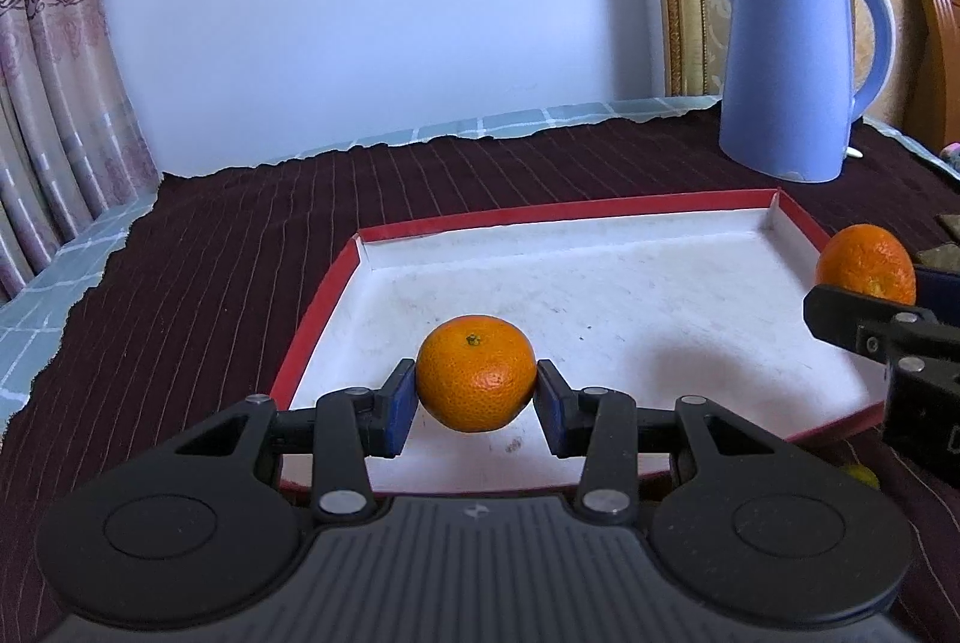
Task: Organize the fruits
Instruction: 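Lift and carry the left tool's mandarin over the tray while the right tool carries its mandarin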
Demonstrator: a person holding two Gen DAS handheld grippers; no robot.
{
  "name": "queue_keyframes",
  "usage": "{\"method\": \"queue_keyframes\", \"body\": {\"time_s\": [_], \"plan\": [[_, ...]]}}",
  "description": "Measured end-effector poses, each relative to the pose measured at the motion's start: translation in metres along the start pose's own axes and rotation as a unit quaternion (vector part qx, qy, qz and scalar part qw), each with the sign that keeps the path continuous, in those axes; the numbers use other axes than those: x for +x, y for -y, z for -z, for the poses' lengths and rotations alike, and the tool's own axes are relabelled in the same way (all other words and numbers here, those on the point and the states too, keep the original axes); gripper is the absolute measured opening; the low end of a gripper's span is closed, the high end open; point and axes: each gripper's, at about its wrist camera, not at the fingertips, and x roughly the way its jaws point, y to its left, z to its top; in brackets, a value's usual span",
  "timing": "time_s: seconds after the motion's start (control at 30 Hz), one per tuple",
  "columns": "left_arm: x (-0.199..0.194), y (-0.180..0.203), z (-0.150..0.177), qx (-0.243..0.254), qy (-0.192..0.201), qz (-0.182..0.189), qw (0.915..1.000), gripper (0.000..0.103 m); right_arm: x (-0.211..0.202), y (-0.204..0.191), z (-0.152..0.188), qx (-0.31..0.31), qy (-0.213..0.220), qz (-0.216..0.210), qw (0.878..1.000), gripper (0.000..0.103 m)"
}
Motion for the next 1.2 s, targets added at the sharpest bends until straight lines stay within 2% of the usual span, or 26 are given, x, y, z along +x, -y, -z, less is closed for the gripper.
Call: {"method": "queue_keyframes", "body": {"time_s": [0.23, 1.2], "plan": [[0.012, 0.002, -0.006, 0.004, -0.006, -0.011, 0.9999, 0.041, 0.017, 0.004, -0.012, 0.002, -0.003, 0.0, 1.0, 0.037], [0.059, 0.008, -0.029, 0.021, -0.024, -0.042, 0.9986, 0.041, 0.069, 0.014, -0.025, 0.013, -0.018, 0.024, 0.999, 0.037]]}}
